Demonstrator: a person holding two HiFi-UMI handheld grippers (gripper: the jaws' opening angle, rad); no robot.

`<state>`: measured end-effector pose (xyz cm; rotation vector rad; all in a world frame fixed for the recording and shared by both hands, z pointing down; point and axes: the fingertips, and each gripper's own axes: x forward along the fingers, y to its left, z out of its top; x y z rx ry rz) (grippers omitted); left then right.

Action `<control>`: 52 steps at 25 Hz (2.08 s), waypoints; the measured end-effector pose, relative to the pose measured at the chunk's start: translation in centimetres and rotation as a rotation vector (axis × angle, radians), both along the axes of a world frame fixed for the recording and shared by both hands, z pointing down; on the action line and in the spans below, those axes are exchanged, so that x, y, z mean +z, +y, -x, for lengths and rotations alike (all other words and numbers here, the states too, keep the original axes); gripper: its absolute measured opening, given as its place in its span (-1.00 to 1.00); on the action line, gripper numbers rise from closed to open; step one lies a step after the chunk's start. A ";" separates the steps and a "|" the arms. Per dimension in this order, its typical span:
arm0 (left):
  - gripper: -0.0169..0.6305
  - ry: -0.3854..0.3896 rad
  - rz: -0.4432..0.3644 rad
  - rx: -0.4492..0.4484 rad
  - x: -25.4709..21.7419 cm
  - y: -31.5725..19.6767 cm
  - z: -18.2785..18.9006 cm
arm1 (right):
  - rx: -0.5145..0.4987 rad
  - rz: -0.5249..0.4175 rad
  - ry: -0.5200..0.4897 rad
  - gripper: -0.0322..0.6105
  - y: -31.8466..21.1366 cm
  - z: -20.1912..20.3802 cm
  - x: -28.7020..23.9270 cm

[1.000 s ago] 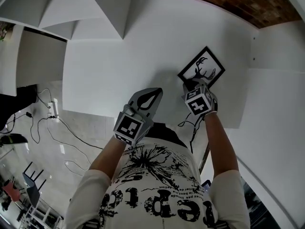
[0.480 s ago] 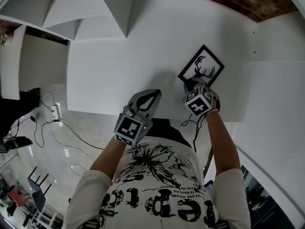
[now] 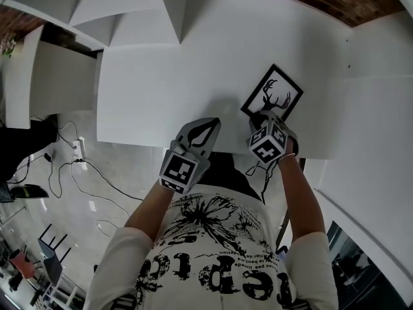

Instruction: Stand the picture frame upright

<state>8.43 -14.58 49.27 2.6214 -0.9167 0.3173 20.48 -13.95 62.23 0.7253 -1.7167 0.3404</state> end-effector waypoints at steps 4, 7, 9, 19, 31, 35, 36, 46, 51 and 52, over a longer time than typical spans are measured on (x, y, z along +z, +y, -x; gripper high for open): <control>-0.93 -0.014 -0.008 0.006 0.5 1.0 0.5 | -0.004 -0.005 -0.002 -0.67 1.4 0.7 0.0; -0.93 -0.018 -0.006 0.013 0.9 2.0 0.7 | -0.014 -0.007 -0.004 -0.67 2.3 1.3 0.1; -0.93 -0.020 -0.003 0.013 1.1 2.7 0.9 | -0.028 -0.007 -0.004 -0.68 2.9 1.6 0.1; -0.93 -0.056 0.010 -0.064 2.0 6.5 2.3 | -0.166 -0.009 -0.021 -0.68 6.0 3.8 -0.1; -0.93 -0.068 0.069 -0.141 3.6 11.3 3.1 | -0.287 -0.020 -0.026 -0.68 10.2 5.6 -0.2; -0.93 -0.080 0.074 -0.140 4.0 12.8 2.8 | -0.321 -0.028 -0.028 -0.68 11.7 5.8 -0.2; -0.93 -0.084 0.076 -0.139 4.1 13.3 2.8 | -0.327 -0.030 -0.028 -0.68 12.1 5.9 -0.2; -0.93 -0.058 0.141 -0.162 6.0 17.8 2.9 | -0.414 -0.040 -0.038 -0.68 16.0 6.7 -0.2; -0.93 -0.046 0.226 -0.176 7.4 18.5 2.8 | -0.470 -0.021 -0.066 -0.68 17.6 7.2 -0.4; -0.93 -0.039 0.249 -0.183 7.7 18.4 2.8 | -0.478 -0.019 -0.066 -0.68 17.9 7.2 -0.5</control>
